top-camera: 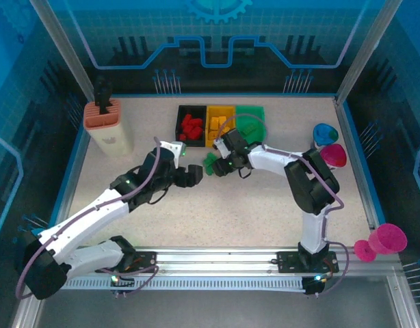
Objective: Sort the legos into containers by color
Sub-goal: Pick up the lego from the center of the table, then place the lego in the container.
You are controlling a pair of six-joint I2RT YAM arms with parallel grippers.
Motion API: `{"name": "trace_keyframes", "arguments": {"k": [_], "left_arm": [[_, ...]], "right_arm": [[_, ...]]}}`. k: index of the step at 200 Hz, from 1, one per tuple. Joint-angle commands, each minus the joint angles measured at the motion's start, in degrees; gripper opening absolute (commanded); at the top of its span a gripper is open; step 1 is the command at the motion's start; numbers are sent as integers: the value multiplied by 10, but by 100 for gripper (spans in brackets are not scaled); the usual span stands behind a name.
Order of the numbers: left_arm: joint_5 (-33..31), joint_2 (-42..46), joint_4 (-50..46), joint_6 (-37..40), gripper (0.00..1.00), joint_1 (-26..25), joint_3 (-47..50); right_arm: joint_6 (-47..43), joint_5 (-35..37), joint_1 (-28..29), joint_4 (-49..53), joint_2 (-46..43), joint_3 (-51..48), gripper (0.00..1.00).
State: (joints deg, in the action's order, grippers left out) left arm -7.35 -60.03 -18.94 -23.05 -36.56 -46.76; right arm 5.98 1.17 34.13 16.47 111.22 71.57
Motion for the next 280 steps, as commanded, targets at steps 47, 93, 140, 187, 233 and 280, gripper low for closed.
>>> {"name": "trace_keyframes", "arguments": {"k": [47, 93, 140, 187, 233, 280], "left_arm": [[-29, 31, -38, -7, 85, 1, 29], [-37, -13, -10, 6, 85, 1, 36], [-26, -96, 30, -3, 87, 1, 31], [-16, -187, 41, -9, 89, 1, 3], [-14, -264, 65, -6, 89, 1, -28], [-2, -348, 75, 4, 89, 7, -89]], "right_arm": [[6, 59, 31, 30, -7, 13, 31], [6, 86, 7, 45, -126, 27, 30], [18, 83, -108, 79, -72, 128, 32], [16, 84, -149, 98, 40, 223, 32], [26, 99, -162, 101, 82, 286, 59], [35, 107, -157, 68, -11, 221, 74]]}}
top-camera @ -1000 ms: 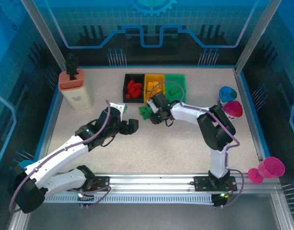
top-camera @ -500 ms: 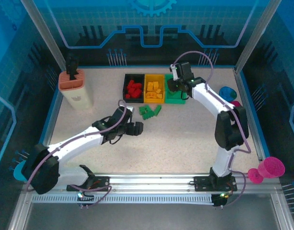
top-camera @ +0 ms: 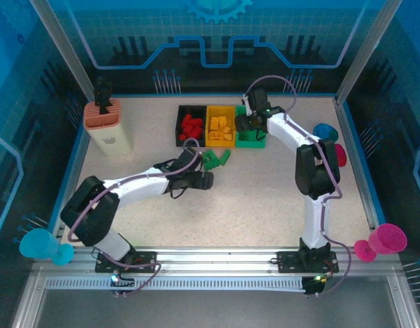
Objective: Sort the legos into containers by color
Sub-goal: Place the lego in the container, then pick up the lego from the center of the table.
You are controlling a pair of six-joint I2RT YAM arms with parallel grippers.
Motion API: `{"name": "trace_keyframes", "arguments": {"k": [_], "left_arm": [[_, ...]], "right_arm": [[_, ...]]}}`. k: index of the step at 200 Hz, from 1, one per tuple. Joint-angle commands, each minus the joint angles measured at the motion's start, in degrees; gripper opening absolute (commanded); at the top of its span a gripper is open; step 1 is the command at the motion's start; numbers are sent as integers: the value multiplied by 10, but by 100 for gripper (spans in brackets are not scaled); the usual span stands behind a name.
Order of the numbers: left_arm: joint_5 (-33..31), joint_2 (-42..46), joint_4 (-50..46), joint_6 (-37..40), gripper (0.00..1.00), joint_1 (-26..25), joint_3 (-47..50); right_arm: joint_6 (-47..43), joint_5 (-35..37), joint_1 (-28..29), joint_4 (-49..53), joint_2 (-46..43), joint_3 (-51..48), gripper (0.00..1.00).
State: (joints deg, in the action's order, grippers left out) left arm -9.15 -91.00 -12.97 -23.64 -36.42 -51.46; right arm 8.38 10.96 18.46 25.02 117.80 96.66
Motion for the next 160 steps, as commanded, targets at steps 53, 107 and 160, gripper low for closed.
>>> {"name": "trace_keyframes", "arguments": {"k": [53, 107, 160], "left_arm": [[5, -139, -15, 27, 89, 23, -148], [10, -211, -40, 58, 87, 35, -226], [7, -258, -73, 70, 83, 34, -274]], "right_arm": [[32, -15, 3, -83, -236, -175, 75], [37, -16, -9, -97, -301, -244, 75], [51, -24, -16, -110, -317, -273, 75]]}}
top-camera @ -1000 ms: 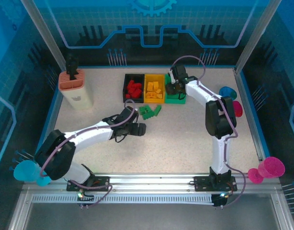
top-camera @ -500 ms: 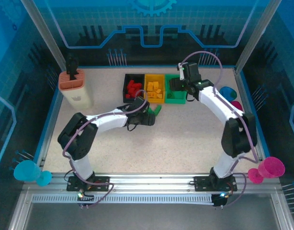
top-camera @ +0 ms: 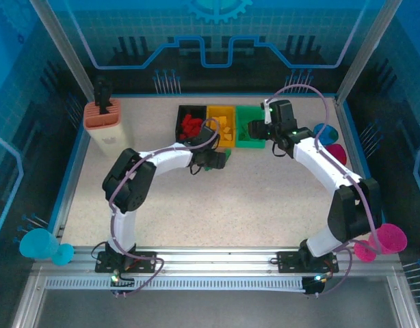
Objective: Sort the legos into containers by color
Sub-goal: Pick up the lego from the center of the table.
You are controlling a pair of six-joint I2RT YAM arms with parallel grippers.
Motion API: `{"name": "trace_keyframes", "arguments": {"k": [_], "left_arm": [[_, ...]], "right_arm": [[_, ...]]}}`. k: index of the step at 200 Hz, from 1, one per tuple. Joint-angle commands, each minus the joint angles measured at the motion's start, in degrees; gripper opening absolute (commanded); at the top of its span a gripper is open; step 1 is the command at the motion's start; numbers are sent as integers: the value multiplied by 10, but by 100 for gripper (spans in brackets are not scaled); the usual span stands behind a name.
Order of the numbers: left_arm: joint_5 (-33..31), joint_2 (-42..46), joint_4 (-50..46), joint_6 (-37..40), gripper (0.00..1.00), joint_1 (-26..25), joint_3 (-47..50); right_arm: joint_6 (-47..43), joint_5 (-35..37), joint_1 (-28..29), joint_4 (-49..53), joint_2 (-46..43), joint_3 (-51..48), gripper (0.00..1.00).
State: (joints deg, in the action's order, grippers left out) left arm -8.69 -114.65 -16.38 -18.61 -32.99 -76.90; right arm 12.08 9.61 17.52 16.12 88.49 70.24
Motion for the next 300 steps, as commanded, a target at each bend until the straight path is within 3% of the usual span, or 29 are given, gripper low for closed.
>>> {"name": "trace_keyframes", "arguments": {"k": [1, 53, 140, 212, 264, 300], "left_arm": [[3, -21, -40, 20, 83, 0, -20], [11, -5, -48, 10, 67, -7, 10], [14, 35, -49, 0, 58, -20, 56], [2, 62, -74, 13, 26, -23, 50], [-17, 206, -54, 25, 26, -47, 32], [9, 102, -62, 59, 25, -44, -118]], "right_arm": [[15, -11, -7, -21, -23, -10, 75], [27, -17, -8, -29, -37, -23, 75], [36, -9, -8, -36, -73, -52, 75], [41, -9, -8, -33, -98, -66, 75], [57, -7, -18, -46, -127, -97, 75], [79, -13, -20, -49, -134, -115, 74]]}}
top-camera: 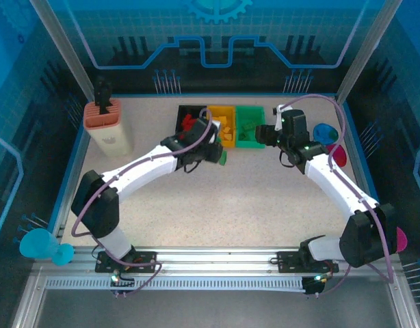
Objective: Sort the legos into containers by color
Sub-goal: Place the lego in the container, then pick up the lego from the center of the table.
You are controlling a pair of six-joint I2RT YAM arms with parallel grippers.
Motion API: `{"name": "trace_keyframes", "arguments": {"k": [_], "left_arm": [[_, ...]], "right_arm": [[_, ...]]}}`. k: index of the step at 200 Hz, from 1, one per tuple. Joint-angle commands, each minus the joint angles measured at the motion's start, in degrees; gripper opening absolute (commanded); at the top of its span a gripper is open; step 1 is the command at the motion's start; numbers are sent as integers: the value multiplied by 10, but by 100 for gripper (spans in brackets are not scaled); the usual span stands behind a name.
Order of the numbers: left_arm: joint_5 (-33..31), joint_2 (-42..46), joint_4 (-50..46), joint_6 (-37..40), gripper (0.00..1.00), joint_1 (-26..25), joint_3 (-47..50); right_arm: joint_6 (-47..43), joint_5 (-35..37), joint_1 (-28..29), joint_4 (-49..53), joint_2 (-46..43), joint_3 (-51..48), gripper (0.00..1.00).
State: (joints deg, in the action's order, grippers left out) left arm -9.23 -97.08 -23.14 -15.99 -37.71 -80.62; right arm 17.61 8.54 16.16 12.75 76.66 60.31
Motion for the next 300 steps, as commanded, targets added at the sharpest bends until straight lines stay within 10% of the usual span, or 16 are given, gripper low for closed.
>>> {"name": "trace_keyframes", "arguments": {"k": [1, 139, 166, 300], "left_arm": [[15, -78, 4, 33, 25, 4, -85], [66, -430, -44, 49, 29, 20, -519], [58, -440, -59, 41, 89, 25, -551], [-5, 91, 112, 6, 99, 21, 93]], "right_arm": [[24, -2, -6, -16, -17, -16, 74], [55, -13, -29, -11, -103, -96, 74], [53, -15, -29, -12, -96, -96, 74], [64, -14, 136, 8, 56, -48, 86]]}}
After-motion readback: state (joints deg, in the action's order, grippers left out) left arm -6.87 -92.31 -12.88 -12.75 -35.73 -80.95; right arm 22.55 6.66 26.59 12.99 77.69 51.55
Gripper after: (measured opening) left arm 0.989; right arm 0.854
